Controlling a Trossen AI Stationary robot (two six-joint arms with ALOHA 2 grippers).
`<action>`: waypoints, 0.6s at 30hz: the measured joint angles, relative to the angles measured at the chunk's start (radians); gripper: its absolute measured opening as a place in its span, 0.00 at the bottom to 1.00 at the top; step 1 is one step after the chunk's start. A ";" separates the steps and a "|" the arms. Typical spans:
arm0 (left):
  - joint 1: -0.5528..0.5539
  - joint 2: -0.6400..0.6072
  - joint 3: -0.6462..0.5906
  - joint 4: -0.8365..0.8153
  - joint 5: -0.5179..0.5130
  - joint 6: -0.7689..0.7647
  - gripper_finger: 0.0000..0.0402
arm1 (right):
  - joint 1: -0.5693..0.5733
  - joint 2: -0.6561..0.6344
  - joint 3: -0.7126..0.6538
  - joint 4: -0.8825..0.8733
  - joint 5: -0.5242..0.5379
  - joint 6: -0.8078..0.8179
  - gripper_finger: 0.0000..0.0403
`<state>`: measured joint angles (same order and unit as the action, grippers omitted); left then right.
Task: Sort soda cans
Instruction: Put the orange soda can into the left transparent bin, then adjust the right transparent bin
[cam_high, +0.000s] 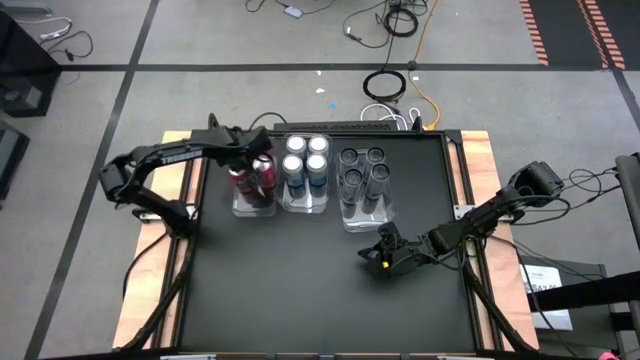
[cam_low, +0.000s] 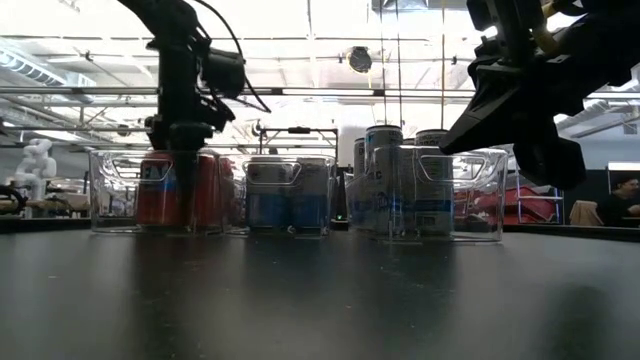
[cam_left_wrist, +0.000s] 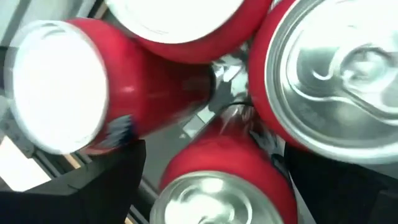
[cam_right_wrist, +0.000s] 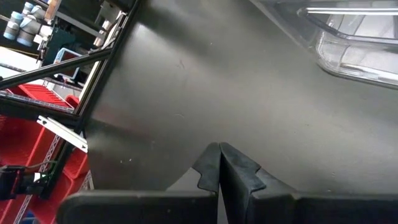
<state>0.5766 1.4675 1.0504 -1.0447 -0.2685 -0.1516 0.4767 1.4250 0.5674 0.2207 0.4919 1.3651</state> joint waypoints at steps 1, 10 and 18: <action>0.000 -0.018 0.000 0.000 -0.002 -0.001 0.97 | 0.000 0.000 0.000 0.000 0.000 0.000 0.00; -0.004 -0.259 0.070 -0.011 0.025 -0.098 0.97 | 0.000 0.000 0.000 0.000 0.000 0.000 0.00; -0.052 -0.497 0.163 -0.010 0.175 -0.152 0.97 | 0.000 0.000 0.000 -0.001 0.000 -0.088 0.00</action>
<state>0.5246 0.9705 1.2138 -1.0542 -0.0933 -0.3038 0.4767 1.4250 0.5674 0.2195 0.4919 1.2767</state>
